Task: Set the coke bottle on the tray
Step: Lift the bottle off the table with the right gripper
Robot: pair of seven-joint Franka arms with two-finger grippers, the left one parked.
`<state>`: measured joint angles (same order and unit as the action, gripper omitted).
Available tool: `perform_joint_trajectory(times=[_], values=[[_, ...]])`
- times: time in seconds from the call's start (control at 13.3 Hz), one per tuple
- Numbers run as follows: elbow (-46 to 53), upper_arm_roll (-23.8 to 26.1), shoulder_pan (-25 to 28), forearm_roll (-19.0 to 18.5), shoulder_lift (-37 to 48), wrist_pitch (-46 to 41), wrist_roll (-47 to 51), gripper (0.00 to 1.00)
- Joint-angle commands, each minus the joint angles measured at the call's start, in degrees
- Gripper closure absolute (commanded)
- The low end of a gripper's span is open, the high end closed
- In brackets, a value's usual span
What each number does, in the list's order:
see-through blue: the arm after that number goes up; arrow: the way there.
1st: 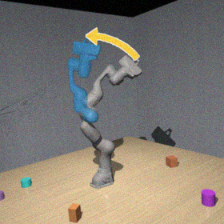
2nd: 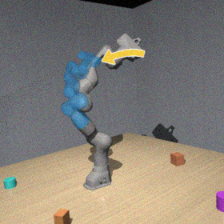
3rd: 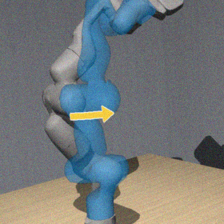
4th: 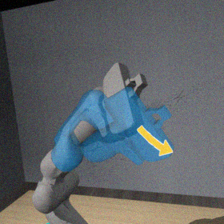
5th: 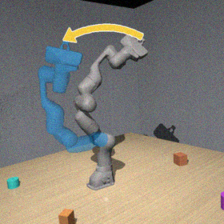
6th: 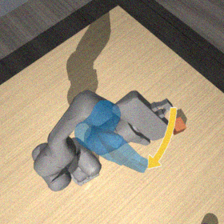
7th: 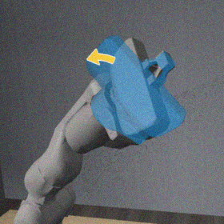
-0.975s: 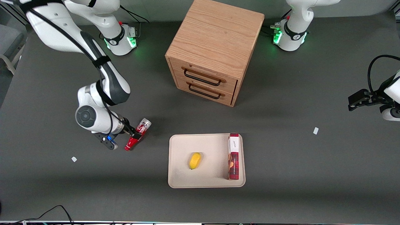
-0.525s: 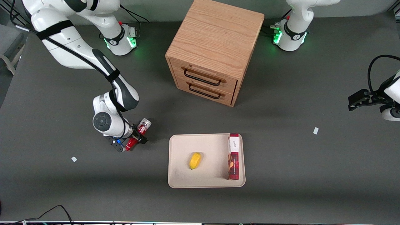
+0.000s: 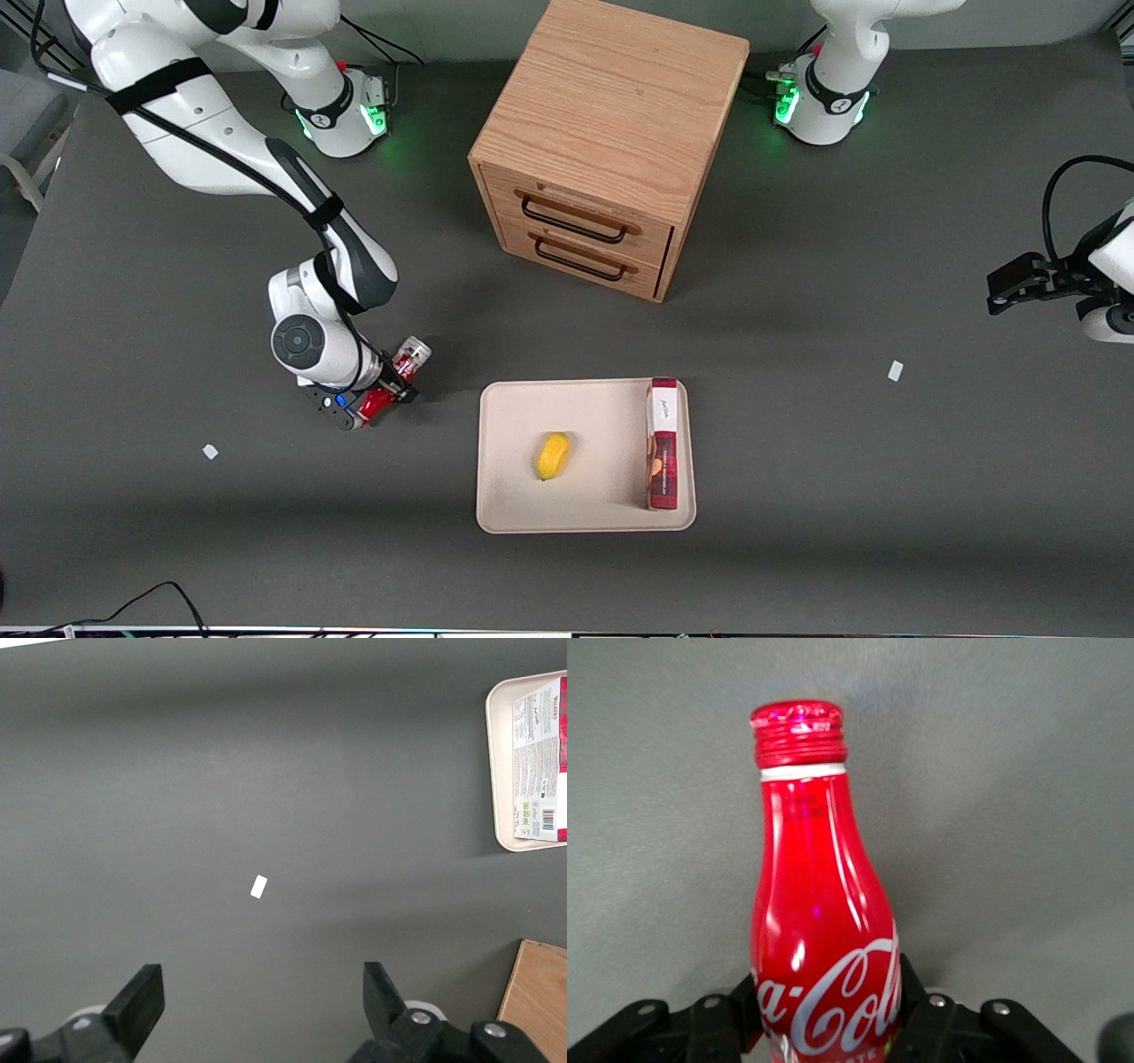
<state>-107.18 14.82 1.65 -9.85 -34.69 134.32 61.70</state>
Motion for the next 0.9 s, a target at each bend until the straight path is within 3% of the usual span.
perform_joint_trajectory(times=[0.0,0.15,0.3,0.45,0.6,0.82], values=[[2.2,0.4,0.1,-1.0,7.3,-9.0,-4.9,1.00],[6.7,1.3,0.0,1.0,12.0,-17.1,-12.8,1.00],[15.7,1.8,0.2,6.0,14.4,-25.2,-22.0,1.00],[24.8,2.0,0.8,6.4,13.0,-29.9,-28.9,1.00],[32.2,4.7,1.6,6.5,8.3,-30.3,-31.0,1.00],[44.4,9.6,3.0,6.2,-5.5,-29.3,-27.5,1.00]])
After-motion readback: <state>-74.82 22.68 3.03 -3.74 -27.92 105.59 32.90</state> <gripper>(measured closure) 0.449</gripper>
